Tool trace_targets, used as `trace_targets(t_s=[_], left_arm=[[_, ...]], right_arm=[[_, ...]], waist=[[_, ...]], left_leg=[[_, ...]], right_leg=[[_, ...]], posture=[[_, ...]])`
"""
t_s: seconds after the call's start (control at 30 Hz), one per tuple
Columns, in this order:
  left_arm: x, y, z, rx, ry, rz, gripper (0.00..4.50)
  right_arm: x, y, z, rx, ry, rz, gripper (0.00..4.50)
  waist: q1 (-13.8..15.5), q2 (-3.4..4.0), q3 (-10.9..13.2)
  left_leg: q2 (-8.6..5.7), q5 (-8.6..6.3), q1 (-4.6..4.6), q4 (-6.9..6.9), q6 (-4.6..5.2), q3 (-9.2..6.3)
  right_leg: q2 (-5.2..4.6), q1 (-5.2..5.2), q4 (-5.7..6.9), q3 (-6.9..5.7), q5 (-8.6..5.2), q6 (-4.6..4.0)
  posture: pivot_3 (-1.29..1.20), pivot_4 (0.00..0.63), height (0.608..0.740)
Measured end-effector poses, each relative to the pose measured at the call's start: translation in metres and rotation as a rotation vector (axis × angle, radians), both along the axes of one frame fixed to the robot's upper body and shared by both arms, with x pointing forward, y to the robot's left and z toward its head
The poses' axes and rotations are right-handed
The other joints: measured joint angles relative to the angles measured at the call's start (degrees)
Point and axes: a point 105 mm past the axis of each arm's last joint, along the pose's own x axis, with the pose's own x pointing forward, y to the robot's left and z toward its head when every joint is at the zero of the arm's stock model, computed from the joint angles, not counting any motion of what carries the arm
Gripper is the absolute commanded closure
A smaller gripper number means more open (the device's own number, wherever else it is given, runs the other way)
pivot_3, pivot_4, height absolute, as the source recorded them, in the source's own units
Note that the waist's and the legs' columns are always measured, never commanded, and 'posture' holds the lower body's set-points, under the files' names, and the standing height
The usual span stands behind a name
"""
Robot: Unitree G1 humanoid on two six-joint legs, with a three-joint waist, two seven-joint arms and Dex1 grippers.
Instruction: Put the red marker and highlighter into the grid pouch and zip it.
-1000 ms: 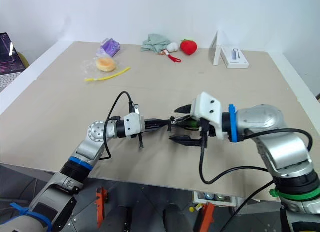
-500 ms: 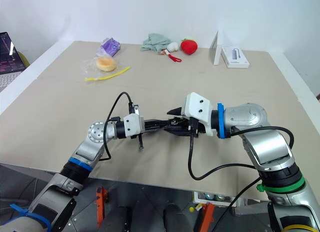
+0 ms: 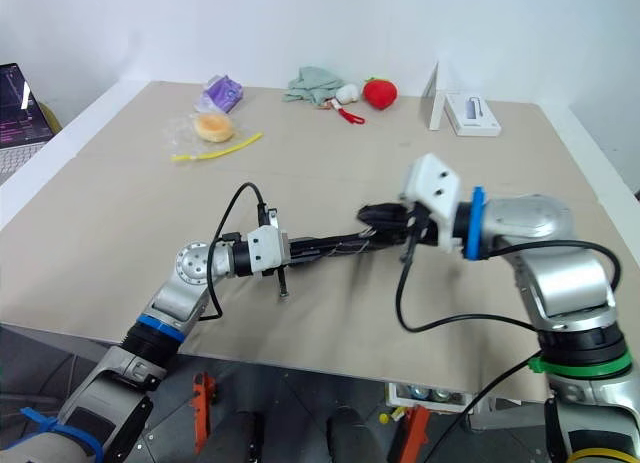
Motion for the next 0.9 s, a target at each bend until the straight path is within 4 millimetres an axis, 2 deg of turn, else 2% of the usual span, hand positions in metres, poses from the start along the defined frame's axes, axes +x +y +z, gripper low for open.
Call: trace_targets(t_s=[0.17,0.3,0.6,0.7,0.77,0.8,0.9], left_arm=[[0.0,0.0,0.001,-0.005,-0.002,0.004,4.5],[0.0,0.0,0.001,-0.006,-0.002,0.006,4.5],[0.001,0.0,0.0,-0.003,0.0,0.007,4.5],[0.001,0.001,-0.003,0.017,0.031,-0.001,4.5],[0.0,0.002,-0.01,0.042,0.095,-0.014,3.84],[-0.001,0.004,-0.015,0.056,0.132,-0.018,3.47],[-0.007,0.015,-0.03,0.112,0.251,-0.037,1.98]], right_arm=[[0.006,-0.038,0.002,0.003,-0.008,-0.133,4.41],[0.006,-0.054,0.002,-0.006,-0.014,-0.185,4.41],[0.007,-0.057,0.001,0.017,-0.007,-0.206,4.41],[0.008,-0.051,0.0,0.091,0.022,-0.205,3.5],[0.008,-0.046,-0.001,0.156,0.047,-0.2,2.61],[0.008,-0.044,-0.001,0.173,0.06,-0.195,1.96],[0.008,-0.044,-0.002,0.199,0.075,-0.21,0.4]], waist=[[0.0,0.0,0.0],[-0.1,0.0,0.0],[-0.1,0.01,0.0],[-0.1,0.0,0.0],[-0.1,0.01,0.0],[-0.1,0.01,0.0],[-0.2,0.01,0.0]], left_leg=[[0.0,0.0,0.01,-0.03,0.01,0.01],[0.0,0.0,0.03,-0.03,0.01,0.03],[0.0,0.01,0.04,-0.02,-0.01,0.03],[0.0,0.01,0.04,-0.02,-0.01,0.03],[0.0,0.01,0.04,-0.02,-0.01,0.03],[0.0,0.01,0.04,-0.02,0.0,0.03],[0.01,0.0,0.04,-0.03,0.0,0.03]], right_leg=[[0.01,-0.02,0.0,0.02,0.0,-0.02],[0.01,-0.01,0.0,0.04,-0.01,0.01],[0.01,0.0,0.01,0.06,0.01,0.02],[0.02,0.01,0.01,0.06,0.01,0.01],[0.02,0.0,0.01,0.06,0.01,0.02],[0.02,0.0,0.02,0.05,0.0,0.02],[0.03,-0.01,0.02,0.05,-0.01,0.02]], posture=[[0.0,0.15,0.732],[0.0,0.15,0.732],[0.0,0.15,0.732],[0.0,0.15,0.732],[0.0,0.15,0.732],[0.0,0.15,0.732],[0.0,0.15,0.732]])
